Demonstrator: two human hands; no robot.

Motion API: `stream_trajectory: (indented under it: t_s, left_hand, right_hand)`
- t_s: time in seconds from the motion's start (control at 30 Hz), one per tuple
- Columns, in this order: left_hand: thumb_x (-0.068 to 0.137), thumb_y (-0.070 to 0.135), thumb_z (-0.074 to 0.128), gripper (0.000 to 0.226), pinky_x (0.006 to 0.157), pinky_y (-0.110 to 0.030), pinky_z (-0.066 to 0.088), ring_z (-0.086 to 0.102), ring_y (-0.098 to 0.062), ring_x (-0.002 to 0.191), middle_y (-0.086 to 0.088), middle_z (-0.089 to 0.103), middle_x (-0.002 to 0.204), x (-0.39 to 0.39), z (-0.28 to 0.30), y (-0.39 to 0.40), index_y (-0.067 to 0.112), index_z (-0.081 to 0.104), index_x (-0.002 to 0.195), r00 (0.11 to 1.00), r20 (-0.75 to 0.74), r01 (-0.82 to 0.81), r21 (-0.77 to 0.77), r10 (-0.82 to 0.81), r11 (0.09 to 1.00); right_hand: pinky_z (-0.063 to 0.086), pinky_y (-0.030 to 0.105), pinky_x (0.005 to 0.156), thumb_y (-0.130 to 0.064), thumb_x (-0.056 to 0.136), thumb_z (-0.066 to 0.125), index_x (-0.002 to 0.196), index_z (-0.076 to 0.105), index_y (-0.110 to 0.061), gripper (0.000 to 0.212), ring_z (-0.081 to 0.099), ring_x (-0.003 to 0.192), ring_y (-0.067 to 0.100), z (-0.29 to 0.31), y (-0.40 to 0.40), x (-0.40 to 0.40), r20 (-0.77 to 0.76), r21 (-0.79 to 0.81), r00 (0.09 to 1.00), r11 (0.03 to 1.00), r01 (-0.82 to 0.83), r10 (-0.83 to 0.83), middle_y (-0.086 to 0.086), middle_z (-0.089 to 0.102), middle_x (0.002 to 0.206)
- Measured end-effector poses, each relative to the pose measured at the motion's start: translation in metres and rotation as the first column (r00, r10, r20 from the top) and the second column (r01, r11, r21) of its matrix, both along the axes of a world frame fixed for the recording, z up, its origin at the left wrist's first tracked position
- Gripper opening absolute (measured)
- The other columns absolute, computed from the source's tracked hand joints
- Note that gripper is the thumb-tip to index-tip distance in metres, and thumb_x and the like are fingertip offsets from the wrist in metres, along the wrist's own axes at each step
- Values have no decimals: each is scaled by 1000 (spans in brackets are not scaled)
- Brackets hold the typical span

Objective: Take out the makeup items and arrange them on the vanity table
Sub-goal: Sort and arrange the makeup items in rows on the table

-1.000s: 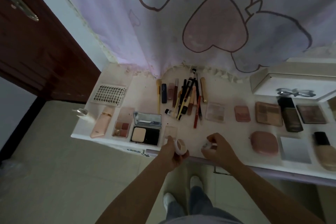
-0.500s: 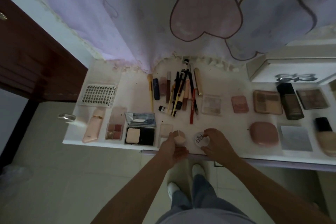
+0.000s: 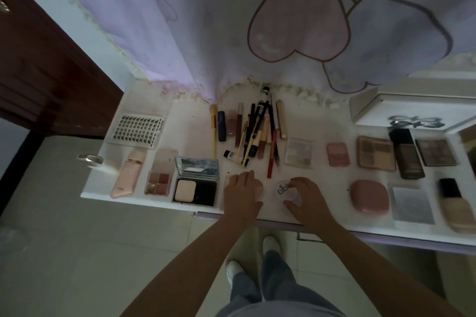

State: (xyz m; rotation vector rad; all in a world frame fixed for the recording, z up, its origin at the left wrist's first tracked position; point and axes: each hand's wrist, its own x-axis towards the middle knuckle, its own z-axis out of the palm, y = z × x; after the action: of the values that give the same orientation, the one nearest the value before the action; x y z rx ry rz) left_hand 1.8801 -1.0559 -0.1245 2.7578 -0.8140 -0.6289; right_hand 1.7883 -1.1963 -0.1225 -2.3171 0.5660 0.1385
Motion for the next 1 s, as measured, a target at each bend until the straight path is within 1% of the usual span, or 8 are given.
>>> stream_trajectory:
  t_s: [0.2, 0.27, 0.33, 0.43, 0.5, 0.6, 0.8, 1.0]
  left_hand:
    - [80, 33, 61, 53, 95, -27, 31, 35, -20, 119, -5, 45, 128, -10, -13, 3, 13, 44, 127, 999, -10, 42, 1, -42, 999]
    - [80, 32, 62, 56, 98, -24, 28, 34, -19, 120, -5, 45, 129, -21, -16, 11, 13, 42, 128, 999, -39, -20, -45, 18, 999]
    - [81, 27, 63, 63, 102, -23, 25, 31, -19, 126, -6, 42, 135, -30, -18, 17, 11, 35, 135, 989, -95, -123, -117, 112, 986]
    - [82, 18, 63, 69, 106, -23, 22, 28, -22, 129, -9, 38, 139, -35, -17, 17, 4, 27, 139, 969, -153, -222, -182, 195, 958]
    - [82, 13, 63, 67, 107, -26, 24, 30, -25, 128, -13, 39, 138, -37, -16, 16, 0, 29, 138, 964, -159, -242, -200, 212, 949]
    - [83, 10, 61, 63, 105, -25, 25, 31, -26, 126, -15, 39, 137, -37, -18, 17, -1, 30, 136, 967, -146, -238, -203, 211, 950]
    - [83, 18, 61, 67, 102, -21, 21, 30, -23, 126, -10, 38, 137, -31, -22, 15, 3, 26, 139, 979, -90, -198, -215, 182, 956]
    - [76, 33, 69, 80, 104, -31, 27, 30, -27, 128, -10, 36, 140, -39, -12, 18, 7, 28, 140, 993, 17, -107, -211, 113, 972]
  right_hand:
    - [21, 24, 105, -6, 80, 64, 121, 50, 4, 44, 39, 126, 30, 1, -10, 1, -28, -89, 988, 984, -155, 153, 19, 45, 133]
    - [35, 39, 104, 2, 73, 68, 115, 54, 8, 45, 48, 118, 40, 9, -4, 10, -57, -117, 950, 943, -311, 306, 27, 51, 125]
    - [47, 53, 86, 10, 57, 75, 103, 60, 14, 48, 58, 98, 50, 5, 3, 21, -45, -195, 916, 896, -400, 399, 35, 59, 107]
    - [26, 34, 109, -4, 85, 54, 131, 39, 4, 49, 31, 134, 31, 2, 9, 42, -84, -266, 860, 820, -506, 504, 23, 34, 143]
    - [16, 25, 109, -11, 93, 43, 139, 28, -4, 50, 20, 139, 17, -3, 7, 52, -163, -218, 845, 817, -534, 509, 11, 21, 150]
    - [14, 26, 110, -12, 94, 42, 141, 24, -5, 51, 23, 137, 19, -5, 10, 63, -206, -213, 813, 786, -580, 544, 11, 22, 151]
    - [10, 20, 111, -13, 95, 41, 141, 24, -6, 49, 21, 139, 17, 4, -3, 41, -137, -180, 895, 877, -445, 425, 10, 20, 152]
    - [46, 46, 92, 2, 64, 75, 104, 64, 6, 42, 59, 104, 41, 28, -58, -39, -134, -397, 975, 892, -217, 177, 29, 62, 108]
